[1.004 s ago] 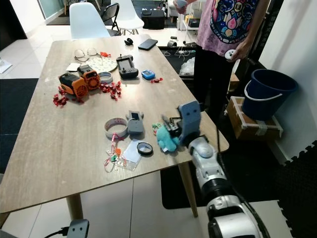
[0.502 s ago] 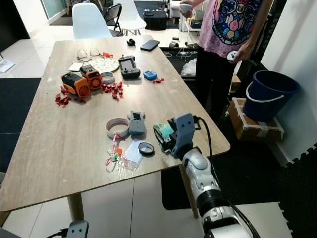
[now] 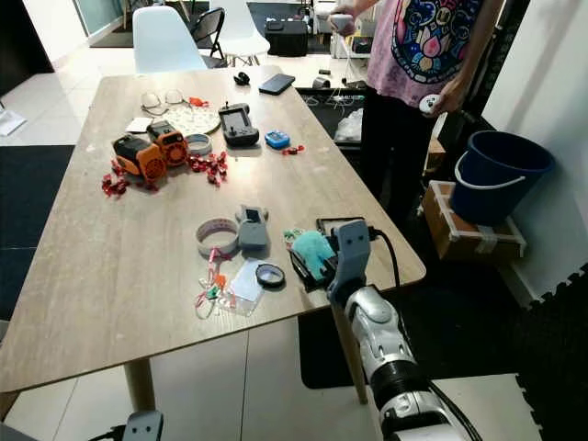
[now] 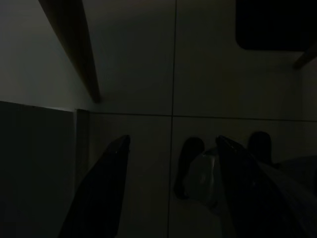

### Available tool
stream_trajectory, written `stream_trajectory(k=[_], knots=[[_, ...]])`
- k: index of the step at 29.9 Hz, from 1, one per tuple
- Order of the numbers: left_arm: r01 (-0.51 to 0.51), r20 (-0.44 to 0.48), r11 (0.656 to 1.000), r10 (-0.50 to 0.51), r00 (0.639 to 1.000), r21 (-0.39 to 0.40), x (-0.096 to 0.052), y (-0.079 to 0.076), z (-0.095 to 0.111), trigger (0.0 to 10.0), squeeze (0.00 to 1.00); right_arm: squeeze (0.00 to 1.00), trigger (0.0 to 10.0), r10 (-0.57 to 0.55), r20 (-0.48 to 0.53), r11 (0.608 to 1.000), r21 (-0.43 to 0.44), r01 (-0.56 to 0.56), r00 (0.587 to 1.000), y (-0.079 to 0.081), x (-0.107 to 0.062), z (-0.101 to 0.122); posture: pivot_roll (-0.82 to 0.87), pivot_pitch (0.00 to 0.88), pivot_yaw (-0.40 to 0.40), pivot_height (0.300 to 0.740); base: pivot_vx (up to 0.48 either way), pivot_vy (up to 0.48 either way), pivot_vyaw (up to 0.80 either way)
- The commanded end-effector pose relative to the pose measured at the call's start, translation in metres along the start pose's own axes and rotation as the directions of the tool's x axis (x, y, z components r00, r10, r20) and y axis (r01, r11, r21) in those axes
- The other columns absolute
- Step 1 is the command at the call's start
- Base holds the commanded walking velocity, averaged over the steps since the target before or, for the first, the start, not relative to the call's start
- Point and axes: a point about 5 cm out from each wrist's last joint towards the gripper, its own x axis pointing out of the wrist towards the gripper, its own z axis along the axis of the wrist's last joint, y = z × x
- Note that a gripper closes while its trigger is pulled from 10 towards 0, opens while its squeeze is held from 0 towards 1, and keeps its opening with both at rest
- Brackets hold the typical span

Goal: Hang keys on a hook

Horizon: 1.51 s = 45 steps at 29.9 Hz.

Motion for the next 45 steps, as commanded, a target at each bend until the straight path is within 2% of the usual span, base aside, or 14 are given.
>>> stream_trajectory(k=[1,14,21,25,37,45], knots=[[-0.016,-0.016,1.000,0.016,1.000,-0.004,-0.002,0.005,-0.004,10.0,0.00,0.00,10.0,0.001,-0.044,1.000,0.009,-0.001,0.999,0.001,-0.001,-0.008,0.07,0.102,-0.047,0.740,0.000,0.000,0.00],[-0.016,-0.019,1.000,0.016,1.000,-0.010,-0.002,0.005,-0.004,10.0,0.00,0.00,10.0,-0.034,-0.095,0.997,0.065,0.040,0.995,-0.001,-0.004,-0.014,0.07,0.104,-0.045,0.740,0.000,0.000,0.00],[-0.018,-0.021,1.000,0.018,1.000,-0.015,-0.002,0.005,-0.005,10.0,0.00,0.00,10.0,-0.043,-0.062,0.995,0.092,0.048,0.997,-0.003,-0.004,-0.007,0.07,0.105,-0.044,0.740,0.000,0.000,0.00],[-0.018,-0.021,1.000,0.018,1.000,-0.017,-0.003,0.006,-0.006,10.0,0.00,0.00,10.0,-0.084,-0.028,0.987,0.132,0.087,0.996,-0.011,-0.007,-0.001,0.07,0.109,-0.043,0.740,0.000,0.000,0.00],[-0.013,-0.013,1.000,0.012,1.000,-0.019,-0.002,0.006,-0.003,10.0,0.00,0.00,10.0,-0.130,0.013,0.980,0.157,0.126,0.991,-0.022,-0.012,0.012,0.06,0.109,-0.040,0.740,0.000,0.000,0.00],[-0.016,0.002,1.000,0.016,1.000,-0.006,-0.002,0.005,-0.002,10.0,0.00,0.00,10.0,-0.139,-0.023,0.981,0.130,0.141,0.990,-0.022,-0.008,0.006,0.07,0.106,-0.039,0.740,0.000,0.000,0.00]])
